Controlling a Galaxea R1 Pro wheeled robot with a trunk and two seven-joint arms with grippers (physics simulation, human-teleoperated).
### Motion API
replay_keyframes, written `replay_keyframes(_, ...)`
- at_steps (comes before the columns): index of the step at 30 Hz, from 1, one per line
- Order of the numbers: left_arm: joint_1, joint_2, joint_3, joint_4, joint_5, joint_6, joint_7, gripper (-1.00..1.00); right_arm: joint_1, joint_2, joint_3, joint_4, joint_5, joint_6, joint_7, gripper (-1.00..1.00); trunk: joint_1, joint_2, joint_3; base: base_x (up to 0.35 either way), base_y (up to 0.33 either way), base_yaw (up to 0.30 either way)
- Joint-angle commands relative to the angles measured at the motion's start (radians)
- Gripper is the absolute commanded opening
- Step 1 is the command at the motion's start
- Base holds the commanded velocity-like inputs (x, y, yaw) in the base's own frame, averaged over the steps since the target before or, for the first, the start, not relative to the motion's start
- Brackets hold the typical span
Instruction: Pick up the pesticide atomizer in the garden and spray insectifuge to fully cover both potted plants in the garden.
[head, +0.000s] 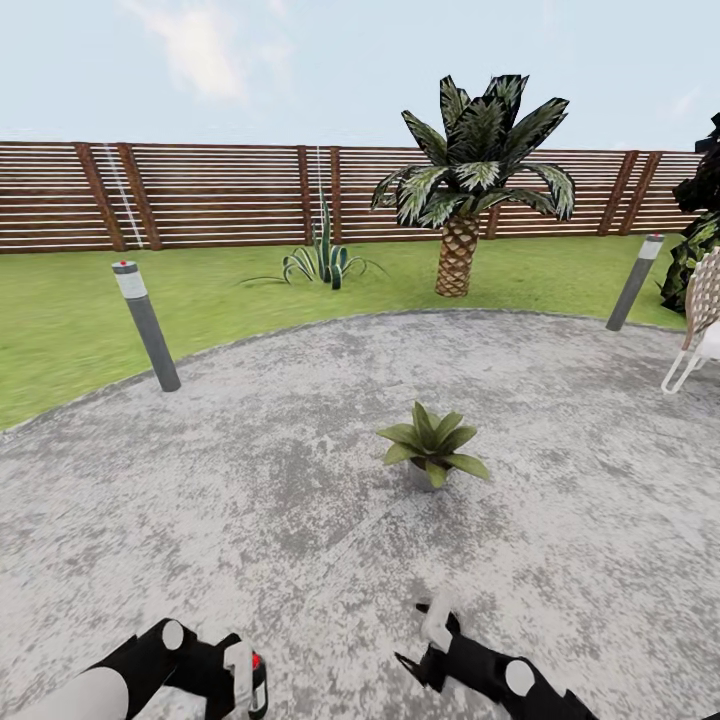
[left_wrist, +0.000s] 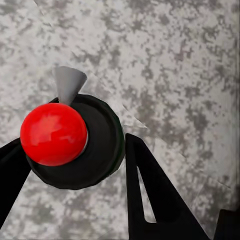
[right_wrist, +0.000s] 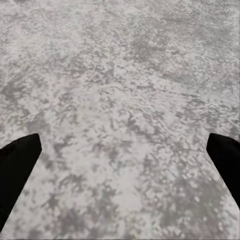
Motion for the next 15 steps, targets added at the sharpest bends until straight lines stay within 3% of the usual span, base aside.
replay_keyframes(1, 0.0, -0.002, -0.004, -0.007, -0.004, 0.006, -0.015, -1.0, 0.0, -0.001, 0.001, -0.015, 0.016, -0.005, 0.038, -1.0, 0.0, 0.0, -0.001, 0.0, 0.0, 0.0)
replay_keyframes(5, 0.0, -0.013, -0.005, -0.061, -0.018, 0.067, -0.048, -1.0, 0.0, 0.0, 0.001, -0.042, 0.026, -0.005, 0.11, -1.0, 0.0, 0.0, -0.001, 0.0, 0.0, 0.0)
replay_keyframes(7, 0.0, -0.028, -0.006, -0.077, -0.048, 0.081, -0.052, -1.0, 0.0, 0.0, 0.001, -0.055, 0.028, -0.005, 0.117, -1.0, 0.0, 0.0, -0.001, 0.0, 0.0, 0.0)
replay_keyframes(10, 0.0, -0.068, -0.005, -0.085, -0.121, 0.092, -0.053, -1.0, 0.0, 0.002, 0.003, -0.064, 0.028, -0.005, 0.121, -1.0, 0.0, 0.0, -0.001, 0.0, 0.0, 0.0)
replay_keyframes(15, -0.001, -0.124, -0.005, -0.088, -0.153, 0.097, -0.052, -1.0, 0.0, 0.039, 0.004, -0.067, 0.03, -0.005, 0.136, -1.0, 0.0, 0.0, -0.001, 0.0, 0.0, 0.0)
